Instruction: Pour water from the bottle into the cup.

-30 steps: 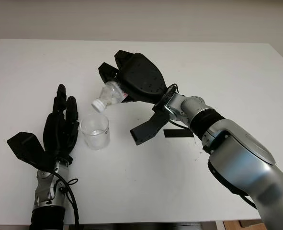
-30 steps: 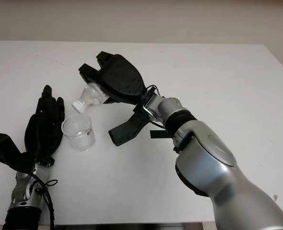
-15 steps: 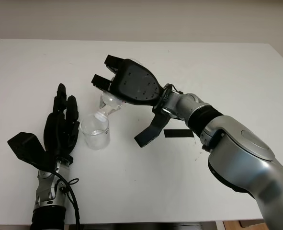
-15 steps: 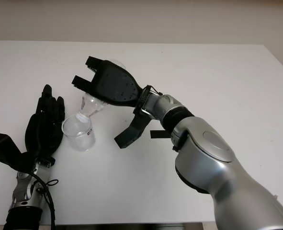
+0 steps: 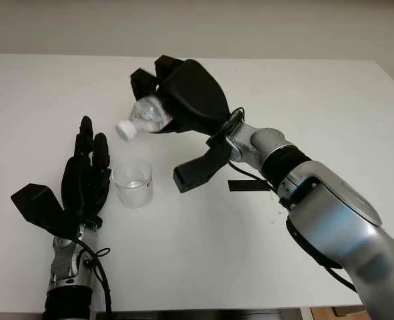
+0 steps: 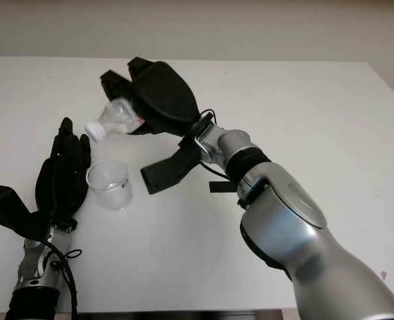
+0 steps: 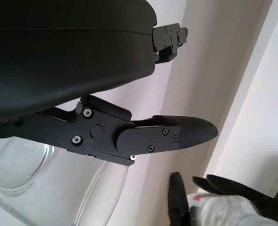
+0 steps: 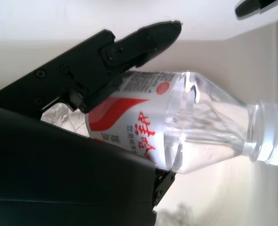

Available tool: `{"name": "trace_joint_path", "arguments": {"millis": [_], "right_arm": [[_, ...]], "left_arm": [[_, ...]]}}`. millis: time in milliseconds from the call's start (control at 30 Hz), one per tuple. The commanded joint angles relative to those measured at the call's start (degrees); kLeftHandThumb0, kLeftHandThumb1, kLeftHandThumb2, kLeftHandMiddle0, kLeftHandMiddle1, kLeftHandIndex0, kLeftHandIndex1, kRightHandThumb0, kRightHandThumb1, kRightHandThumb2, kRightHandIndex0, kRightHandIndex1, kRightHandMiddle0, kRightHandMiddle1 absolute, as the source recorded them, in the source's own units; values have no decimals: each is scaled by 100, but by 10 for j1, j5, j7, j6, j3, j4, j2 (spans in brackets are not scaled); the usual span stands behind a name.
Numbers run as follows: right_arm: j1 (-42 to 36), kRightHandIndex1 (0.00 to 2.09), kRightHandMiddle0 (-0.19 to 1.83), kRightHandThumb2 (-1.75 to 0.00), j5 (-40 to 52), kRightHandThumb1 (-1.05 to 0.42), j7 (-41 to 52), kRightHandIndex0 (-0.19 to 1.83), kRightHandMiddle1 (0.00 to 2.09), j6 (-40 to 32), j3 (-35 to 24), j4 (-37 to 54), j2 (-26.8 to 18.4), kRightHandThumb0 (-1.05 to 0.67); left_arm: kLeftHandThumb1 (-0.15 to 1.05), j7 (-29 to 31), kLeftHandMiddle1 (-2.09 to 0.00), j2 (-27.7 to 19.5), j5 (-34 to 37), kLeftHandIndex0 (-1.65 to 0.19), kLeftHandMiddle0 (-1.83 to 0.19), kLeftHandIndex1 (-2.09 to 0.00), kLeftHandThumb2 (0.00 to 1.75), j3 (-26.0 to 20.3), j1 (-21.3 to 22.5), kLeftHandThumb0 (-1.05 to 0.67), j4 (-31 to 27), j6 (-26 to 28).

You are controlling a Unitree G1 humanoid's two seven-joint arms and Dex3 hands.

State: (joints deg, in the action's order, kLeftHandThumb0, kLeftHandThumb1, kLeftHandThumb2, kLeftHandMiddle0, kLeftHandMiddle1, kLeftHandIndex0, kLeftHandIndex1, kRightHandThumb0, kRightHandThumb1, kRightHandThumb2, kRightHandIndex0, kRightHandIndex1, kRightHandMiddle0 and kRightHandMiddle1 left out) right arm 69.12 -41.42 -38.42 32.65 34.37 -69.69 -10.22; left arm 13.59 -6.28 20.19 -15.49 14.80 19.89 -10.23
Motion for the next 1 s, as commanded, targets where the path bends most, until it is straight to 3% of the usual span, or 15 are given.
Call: {"name": "trace_joint_path", "arguments": {"millis": [0, 267, 400, 600, 800, 967], "right_arm": [[-25, 209, 101, -27, 64, -105, 59, 137, 209, 20, -56, 18, -11, -41], [-112, 209, 115, -36, 299, -105, 358, 144, 209, -8, -226, 84, -16, -37], [-180, 209, 112, -39, 384, -105, 452, 139, 209, -95, -285, 167, -20, -39], [-321, 209, 90, -37, 481, -105, 499, 126, 209, -219, -354, 369, -11, -41], [-414, 209, 104, -38, 519, -105, 477, 143, 209, -329, -377, 559, 8, -44], [-441, 209, 103, -39, 532, -105, 465, 144, 209, -383, -388, 635, 13, -40]], "left_arm": [[105, 3, -5, 5, 3, 14, 16, -5, 43, -2, -12, -73, 9, 4], [105, 9, -6, 4, 8, 13, 14, -6, 42, -4, -13, -73, 6, 10], [105, 11, -6, 3, 6, 13, 15, -5, 43, -3, -16, -72, 2, 13], [105, 11, -5, 1, 3, 13, 15, -5, 43, -3, -23, -74, -6, 16], [105, 19, -5, 2, 8, 16, 17, -4, 44, -2, -23, -73, -5, 17], [105, 22, -5, 3, 8, 16, 17, -4, 45, -1, -22, -73, -7, 21]]}}
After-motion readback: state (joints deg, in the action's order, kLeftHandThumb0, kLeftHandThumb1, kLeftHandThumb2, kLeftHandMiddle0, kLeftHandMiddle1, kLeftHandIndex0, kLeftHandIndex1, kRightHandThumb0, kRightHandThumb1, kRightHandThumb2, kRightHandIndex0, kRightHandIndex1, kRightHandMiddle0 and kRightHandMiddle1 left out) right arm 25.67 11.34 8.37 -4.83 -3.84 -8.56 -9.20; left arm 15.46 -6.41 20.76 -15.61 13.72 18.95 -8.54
